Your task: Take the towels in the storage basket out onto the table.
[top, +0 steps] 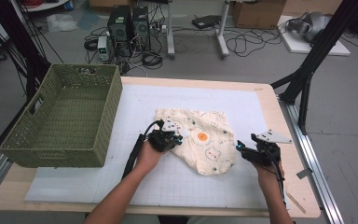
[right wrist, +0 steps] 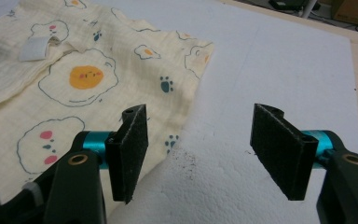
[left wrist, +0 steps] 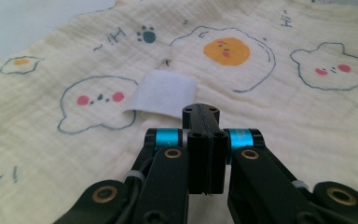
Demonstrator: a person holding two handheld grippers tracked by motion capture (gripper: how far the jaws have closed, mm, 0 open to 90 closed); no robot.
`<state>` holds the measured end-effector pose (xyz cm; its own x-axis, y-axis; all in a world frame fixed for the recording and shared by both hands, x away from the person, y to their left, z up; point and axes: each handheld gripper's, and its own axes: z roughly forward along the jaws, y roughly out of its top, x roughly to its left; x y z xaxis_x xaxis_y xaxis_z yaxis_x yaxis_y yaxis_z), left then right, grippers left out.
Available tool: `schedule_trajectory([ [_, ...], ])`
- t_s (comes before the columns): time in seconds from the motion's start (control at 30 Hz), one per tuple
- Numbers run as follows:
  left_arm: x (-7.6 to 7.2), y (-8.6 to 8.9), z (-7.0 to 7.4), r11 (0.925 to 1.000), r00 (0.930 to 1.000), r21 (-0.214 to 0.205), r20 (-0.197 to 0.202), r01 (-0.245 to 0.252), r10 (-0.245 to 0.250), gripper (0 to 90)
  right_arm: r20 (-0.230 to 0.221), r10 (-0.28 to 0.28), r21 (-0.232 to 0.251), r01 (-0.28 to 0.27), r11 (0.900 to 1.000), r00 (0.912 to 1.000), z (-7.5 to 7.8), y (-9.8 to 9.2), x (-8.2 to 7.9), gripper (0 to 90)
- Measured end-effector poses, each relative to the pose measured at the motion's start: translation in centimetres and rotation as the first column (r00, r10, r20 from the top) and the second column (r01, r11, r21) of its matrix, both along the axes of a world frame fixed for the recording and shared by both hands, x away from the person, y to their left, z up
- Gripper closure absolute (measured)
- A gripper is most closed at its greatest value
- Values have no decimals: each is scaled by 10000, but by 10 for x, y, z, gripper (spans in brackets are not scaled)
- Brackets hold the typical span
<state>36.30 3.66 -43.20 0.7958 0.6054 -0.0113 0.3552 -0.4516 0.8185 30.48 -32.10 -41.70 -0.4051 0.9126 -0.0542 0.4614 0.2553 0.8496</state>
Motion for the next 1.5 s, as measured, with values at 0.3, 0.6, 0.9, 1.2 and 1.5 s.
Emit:
schedule_trajectory([
  [0.3, -4, 15, 3, 9940, 9977, -881, -228, -648, 631, 734, -21, 57, 51, -57, 10000, 10000, 0, 7, 3, 362],
  [0.6, 16, -32, -3, 9947, 9935, -489, -750, -900, 862, 502, 12, 181, -21, -181, 9998, 9998, -1, 11, 6, 363],
  [0.9, 25, -66, -12, 9875, 9927, 1019, -25, -1198, 1207, 684, -17, 109, 41, -109, 9999, 9999, -1, 5, 6, 365],
  [1.2, 11, -47, 8, 9959, 9960, 192, 136, -888, 885, 871, 17, 101, 53, -102, 9999, 9999, -1, 5, 4, 365],
  [1.5, -32, 18, 18, 9924, 9912, -253, 522, -1205, 1217, 875, -133, 229, -39, -230, 9997, 9996, -3, 11, 4, 364],
])
